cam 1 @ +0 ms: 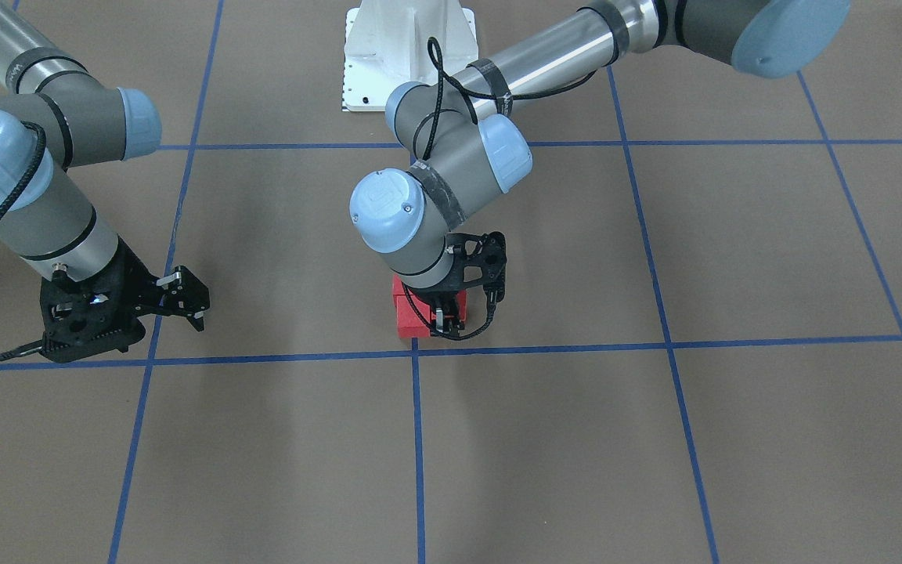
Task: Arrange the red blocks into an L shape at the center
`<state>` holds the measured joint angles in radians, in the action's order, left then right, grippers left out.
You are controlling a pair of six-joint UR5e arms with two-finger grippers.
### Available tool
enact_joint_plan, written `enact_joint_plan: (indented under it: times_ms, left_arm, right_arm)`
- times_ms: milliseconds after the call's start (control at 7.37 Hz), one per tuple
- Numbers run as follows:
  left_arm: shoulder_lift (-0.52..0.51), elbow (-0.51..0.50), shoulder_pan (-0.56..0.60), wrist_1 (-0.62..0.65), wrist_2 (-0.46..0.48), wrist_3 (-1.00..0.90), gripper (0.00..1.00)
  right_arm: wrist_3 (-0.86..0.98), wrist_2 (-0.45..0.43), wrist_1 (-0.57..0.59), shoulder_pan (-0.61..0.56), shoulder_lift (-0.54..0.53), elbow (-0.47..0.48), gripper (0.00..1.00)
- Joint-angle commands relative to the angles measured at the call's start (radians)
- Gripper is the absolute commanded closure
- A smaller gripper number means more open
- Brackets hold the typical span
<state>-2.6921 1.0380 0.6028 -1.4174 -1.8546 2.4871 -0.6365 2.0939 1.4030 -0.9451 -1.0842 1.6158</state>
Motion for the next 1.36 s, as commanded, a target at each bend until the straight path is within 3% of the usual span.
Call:
enact_joint_plan:
  times_ms: [0,136,407,814,1222]
  left_arm:
    - [0.000,0.004,0.000,0.002,0.000,-0.025,0.12]
    - [0.002,0.005,0.006,0.006,0.003,-0.040,0.00]
    - [0.015,0.048,0.058,0.037,0.005,-0.132,0.00]
    - [0.159,0.339,0.120,0.205,0.008,-0.411,0.00]
    - [0.528,0.734,0.193,0.198,0.058,-0.972,0.00]
  right_arm:
    - [0.004,0.002,0.001,-0.007,0.001,-0.001,0.01]
    - [0.004,0.003,0.001,-0.011,0.001,-0.002,0.01]
    - [0.004,0.002,0.010,-0.018,0.004,-0.002,0.01]
    - [-0.011,-0.017,0.005,-0.026,0.003,0.015,0.01]
    - [0.004,-0.037,-0.001,-0.027,-0.055,0.018,0.01]
